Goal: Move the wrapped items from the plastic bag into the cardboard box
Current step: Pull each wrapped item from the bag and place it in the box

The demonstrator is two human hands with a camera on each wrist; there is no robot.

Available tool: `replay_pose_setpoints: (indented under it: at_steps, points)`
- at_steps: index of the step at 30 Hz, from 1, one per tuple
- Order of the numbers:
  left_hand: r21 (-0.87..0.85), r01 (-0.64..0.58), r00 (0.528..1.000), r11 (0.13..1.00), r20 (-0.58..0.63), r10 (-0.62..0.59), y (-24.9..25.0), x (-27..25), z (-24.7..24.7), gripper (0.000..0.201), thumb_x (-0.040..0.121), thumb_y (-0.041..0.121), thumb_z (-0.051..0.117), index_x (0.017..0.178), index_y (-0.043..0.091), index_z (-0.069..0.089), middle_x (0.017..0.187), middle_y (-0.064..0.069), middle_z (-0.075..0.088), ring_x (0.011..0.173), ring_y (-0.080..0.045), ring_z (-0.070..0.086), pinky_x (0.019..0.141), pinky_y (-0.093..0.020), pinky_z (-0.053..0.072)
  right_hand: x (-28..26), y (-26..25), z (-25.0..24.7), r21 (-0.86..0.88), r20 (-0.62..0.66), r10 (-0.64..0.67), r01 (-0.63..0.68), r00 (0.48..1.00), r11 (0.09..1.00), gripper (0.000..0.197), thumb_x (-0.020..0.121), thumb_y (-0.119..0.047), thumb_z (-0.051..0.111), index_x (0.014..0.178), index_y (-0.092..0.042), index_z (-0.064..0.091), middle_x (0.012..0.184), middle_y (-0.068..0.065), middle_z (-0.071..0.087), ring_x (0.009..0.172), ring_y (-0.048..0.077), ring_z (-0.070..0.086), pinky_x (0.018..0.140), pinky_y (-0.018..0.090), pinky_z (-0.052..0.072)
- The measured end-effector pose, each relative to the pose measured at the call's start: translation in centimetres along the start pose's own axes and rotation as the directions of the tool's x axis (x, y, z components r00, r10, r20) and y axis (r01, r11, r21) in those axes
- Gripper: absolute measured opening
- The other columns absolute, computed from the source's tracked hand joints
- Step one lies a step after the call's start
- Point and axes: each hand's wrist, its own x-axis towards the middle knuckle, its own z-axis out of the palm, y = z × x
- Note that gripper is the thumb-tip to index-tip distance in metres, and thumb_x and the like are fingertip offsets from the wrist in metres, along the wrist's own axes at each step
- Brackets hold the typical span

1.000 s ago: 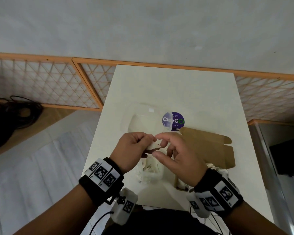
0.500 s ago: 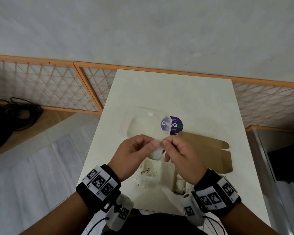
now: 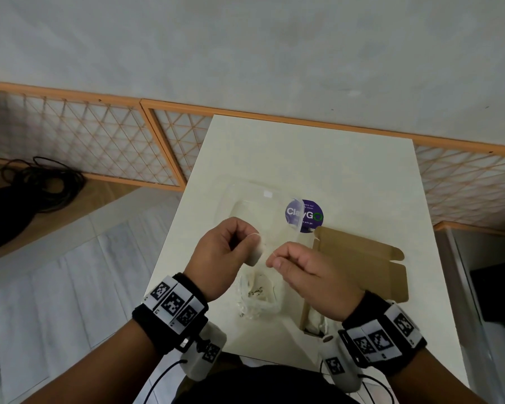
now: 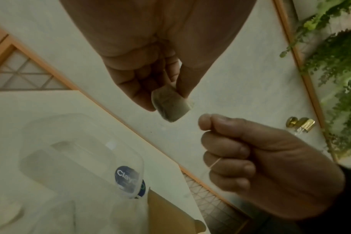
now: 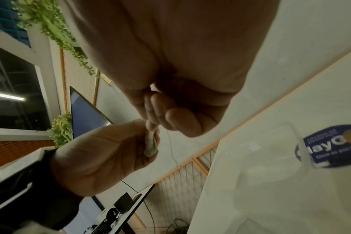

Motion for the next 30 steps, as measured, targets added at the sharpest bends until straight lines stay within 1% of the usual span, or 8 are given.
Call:
replay_pose_setpoints:
  at_steps: [3, 5, 11, 16, 19, 21, 26, 30]
  points:
    - [0.104, 0.015, 1.000, 0.994, 0.019, -0.017, -0.4, 0.0, -0.4, 0.011, 0.100, 0.017, 0.064, 0.101, 0.023, 0.073, 0.081, 0.005, 0.076, 0.076, -0.012, 0.072, 0.074, -0.020, 0.055, 0.3, -0.4, -0.7, -0.079, -0.056, -0.111, 0.106, 0.992, 0.991, 0.013, 0.105, -0.026, 0.057, 0.100, -0.025, 0.069, 0.079, -0.011, 0.065, 0.072, 0.006, 0.057, 0.068, 0.029, 0.049]
    - [0.170, 0.001, 0.999, 0.985, 0.051, -0.009, -0.5, -0.2, -0.5, 0.013, 0.100, 0.017, 0.065, 0.100, 0.026, 0.075, 0.082, 0.010, 0.076, 0.076, -0.002, 0.071, 0.073, -0.015, 0.053, 0.6, -1.0, -1.1, -0.105, -0.094, -0.160, 0.150, 0.983, 0.983, 0.011, 0.104, -0.028, 0.058, 0.097, -0.027, 0.067, 0.073, -0.003, 0.061, 0.066, 0.015, 0.054, 0.064, 0.038, 0.049]
    - [0.185, -0.130, 0.988, 0.974, 0.111, 0.111, -0.1, -1.0, -0.9, 0.006, 0.098, 0.024, 0.069, 0.093, 0.026, 0.072, 0.104, 0.011, 0.070, 0.095, -0.012, 0.070, 0.083, -0.028, 0.057, 3.7, -2.3, -1.7, -0.134, -0.204, -0.178, 0.153, 0.963, 0.979, 0.010, 0.101, -0.020, 0.063, 0.093, -0.023, 0.068, 0.075, -0.005, 0.066, 0.066, 0.007, 0.057, 0.064, 0.022, 0.048]
    - [0.008, -0.146, 0.989, 0.989, 0.027, 0.146, 0.1, -0.8, -1.9, 0.012, 0.099, 0.014, 0.066, 0.094, 0.022, 0.074, 0.132, 0.012, 0.065, 0.105, -0.015, 0.071, 0.085, -0.036, 0.059, 6.7, -1.6, 0.4, -0.077, -0.094, -0.114, 0.107, 0.989, 0.991, 0.015, 0.102, -0.018, 0.062, 0.094, -0.028, 0.070, 0.071, -0.013, 0.066, 0.063, 0.001, 0.055, 0.065, 0.019, 0.045]
    - [-0.129, -0.075, 0.997, 0.989, 0.011, 0.077, -0.2, -0.5, -2.8, 0.007, 0.100, 0.008, 0.064, 0.097, 0.007, 0.071, 0.106, -0.005, 0.075, 0.089, -0.032, 0.071, 0.078, -0.033, 0.059, 7.8, -1.3, 1.9, -0.022, -0.009, -0.076, 0.076, 0.997, 0.997, 0.019, 0.100, -0.014, 0.061, 0.099, -0.028, 0.073, 0.076, -0.011, 0.069, 0.063, 0.003, 0.059, 0.063, 0.022, 0.050]
    - [-0.131, -0.046, 0.999, 0.990, -0.035, 0.042, -0.8, -0.3, -3.6, 0.007, 0.100, 0.008, 0.064, 0.097, 0.005, 0.070, 0.091, -0.013, 0.074, 0.081, -0.030, 0.070, 0.076, -0.030, 0.059, 8.7, -0.8, 2.6, -0.042, 0.026, -0.040, 0.041, 0.999, 0.998, 0.011, 0.100, -0.023, 0.063, 0.100, -0.024, 0.074, 0.082, -0.003, 0.073, 0.065, 0.014, 0.065, 0.063, 0.023, 0.052]
    - [-0.083, 0.024, 0.986, 0.996, -0.163, -0.037, -3.2, -0.8, -5.5, 0.008, 0.103, 0.009, 0.059, 0.098, 0.007, 0.065, 0.089, -0.009, 0.077, 0.082, -0.030, 0.073, 0.075, -0.035, 0.060, 12.3, 3.1, 5.7, -0.347, 0.068, 0.082, -0.054, 0.994, 0.936, 0.016, 0.102, -0.033, 0.058, 0.103, -0.025, 0.071, 0.092, -0.011, 0.072, 0.077, 0.010, 0.068, 0.071, 0.025, 0.050]
    - [-0.168, 0.115, 0.969, 0.979, -0.200, -0.148, -4.8, -1.6, -6.5, 0.004, 0.101, 0.010, 0.062, 0.103, 0.009, 0.059, 0.091, -0.010, 0.079, 0.087, -0.032, 0.075, 0.073, -0.028, 0.061, 14.8, 6.9, 9.2, -0.681, 0.180, 0.200, -0.025, 0.963, 0.732, 0.025, 0.103, -0.036, 0.045, 0.117, -0.024, 0.063, 0.109, 0.003, 0.071, 0.100, 0.028, 0.067, 0.084, 0.037, 0.053]
